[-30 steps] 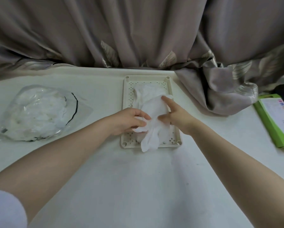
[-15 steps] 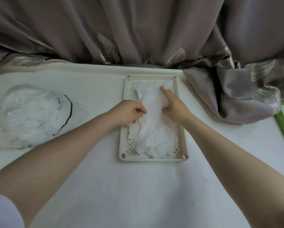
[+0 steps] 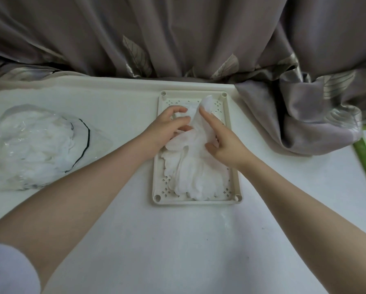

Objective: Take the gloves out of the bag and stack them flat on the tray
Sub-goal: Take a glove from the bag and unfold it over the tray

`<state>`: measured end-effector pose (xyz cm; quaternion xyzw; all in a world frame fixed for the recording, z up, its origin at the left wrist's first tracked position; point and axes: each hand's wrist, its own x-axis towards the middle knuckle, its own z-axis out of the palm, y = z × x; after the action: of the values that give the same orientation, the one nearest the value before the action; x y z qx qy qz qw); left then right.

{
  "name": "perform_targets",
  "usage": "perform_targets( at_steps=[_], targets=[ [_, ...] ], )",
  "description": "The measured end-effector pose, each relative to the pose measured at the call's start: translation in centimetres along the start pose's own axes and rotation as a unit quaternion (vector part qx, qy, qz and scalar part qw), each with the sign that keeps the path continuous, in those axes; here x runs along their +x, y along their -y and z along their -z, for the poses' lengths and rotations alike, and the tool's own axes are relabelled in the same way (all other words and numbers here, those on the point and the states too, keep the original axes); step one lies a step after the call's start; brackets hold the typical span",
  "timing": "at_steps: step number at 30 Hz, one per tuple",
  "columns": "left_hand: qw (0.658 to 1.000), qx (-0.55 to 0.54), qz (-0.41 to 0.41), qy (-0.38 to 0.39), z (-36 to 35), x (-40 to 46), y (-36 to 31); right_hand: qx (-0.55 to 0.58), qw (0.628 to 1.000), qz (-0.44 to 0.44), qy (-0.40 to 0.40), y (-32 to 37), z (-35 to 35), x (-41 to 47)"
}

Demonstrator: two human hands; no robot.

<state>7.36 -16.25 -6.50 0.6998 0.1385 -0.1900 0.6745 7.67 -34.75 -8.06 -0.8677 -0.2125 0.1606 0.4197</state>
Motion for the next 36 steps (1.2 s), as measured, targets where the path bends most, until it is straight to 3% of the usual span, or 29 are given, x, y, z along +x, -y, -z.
perform_targets(
  at_steps=[2,5,10,15,20,23,30,33,36],
  targets=[
    [0.998,-0.032,0.052,0.012,-0.2,0.0,0.0,0.017,1.000,0.000,-0.014,0.0,0.2,-0.4],
    [0.991,0.009,0.133,0.002,-0.4,-0.1,-0.4,0.039,0.999,0.003,-0.025,-0.2,0.1,-0.5],
    [0.978,0.083,0.184,0.049,-0.5,-0.3,-0.8,0.251,0.966,-0.035,-0.054,0.5,-0.1,-0.7],
    [0.983,0.077,0.137,0.090,-0.4,0.3,0.0,0.483,0.871,-0.065,-0.056,1.3,0.0,-0.9],
    [0.987,-0.101,0.049,0.116,-0.2,0.3,0.0,0.545,0.831,-0.087,-0.077,0.9,-0.2,-0.8],
    [0.987,-0.151,-0.001,0.060,0.0,0.7,0.2,0.501,0.854,-0.108,-0.090,0.3,-0.3,-0.5],
    [0.994,0.038,-0.076,-0.069,-0.7,1.7,-0.1,0.161,0.971,-0.161,-0.076,-0.6,-0.6,2.1],
    [0.991,0.081,-0.075,-0.072,-0.4,1.9,1.0,0.018,0.990,-0.134,-0.041,-0.3,-0.8,2.9],
    [0.981,0.176,-0.084,-0.018,-0.1,1.5,2.2,-0.002,0.991,-0.132,-0.021,-0.2,-1.1,2.9]
  ],
)
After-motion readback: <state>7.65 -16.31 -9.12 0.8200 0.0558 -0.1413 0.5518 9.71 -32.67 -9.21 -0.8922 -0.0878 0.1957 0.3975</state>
